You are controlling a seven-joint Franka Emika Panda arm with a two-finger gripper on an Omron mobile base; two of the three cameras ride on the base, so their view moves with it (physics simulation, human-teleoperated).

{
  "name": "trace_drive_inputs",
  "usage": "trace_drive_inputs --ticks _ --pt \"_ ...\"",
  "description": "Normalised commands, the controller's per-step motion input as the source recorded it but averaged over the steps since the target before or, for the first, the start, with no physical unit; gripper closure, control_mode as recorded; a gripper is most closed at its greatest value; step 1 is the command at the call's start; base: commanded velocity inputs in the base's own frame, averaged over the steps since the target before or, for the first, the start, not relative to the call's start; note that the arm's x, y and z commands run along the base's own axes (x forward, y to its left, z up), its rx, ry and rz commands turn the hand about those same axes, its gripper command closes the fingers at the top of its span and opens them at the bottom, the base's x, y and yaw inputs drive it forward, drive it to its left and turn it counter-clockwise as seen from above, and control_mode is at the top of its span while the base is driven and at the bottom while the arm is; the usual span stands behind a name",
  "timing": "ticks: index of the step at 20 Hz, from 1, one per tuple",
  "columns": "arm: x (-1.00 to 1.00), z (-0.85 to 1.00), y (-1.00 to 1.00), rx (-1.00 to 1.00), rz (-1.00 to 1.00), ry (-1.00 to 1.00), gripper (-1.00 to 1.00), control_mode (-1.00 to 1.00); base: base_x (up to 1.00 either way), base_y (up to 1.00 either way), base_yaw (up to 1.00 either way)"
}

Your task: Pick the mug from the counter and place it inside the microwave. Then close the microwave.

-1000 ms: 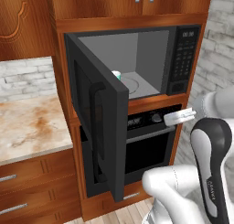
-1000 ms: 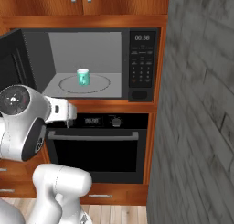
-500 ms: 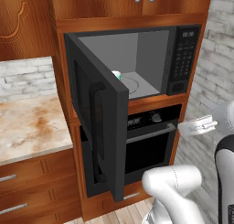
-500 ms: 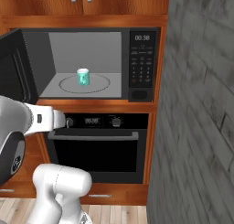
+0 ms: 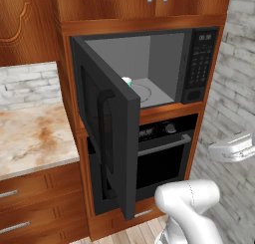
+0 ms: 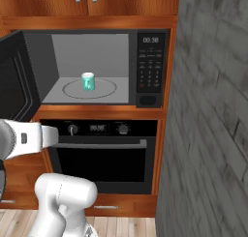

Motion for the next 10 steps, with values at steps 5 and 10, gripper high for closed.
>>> trace_drive_inputs --ticks 5,10 --pt "0.0 0.01 0.18 -0.07 -0.04 -0.24 -1.0 -1.0 0.0 0.0 0.0" --pt "-0.03 0.0 0.18 -0.06 -0.08 -0.24 -1.0 -1.0 0.0 0.0 0.0"
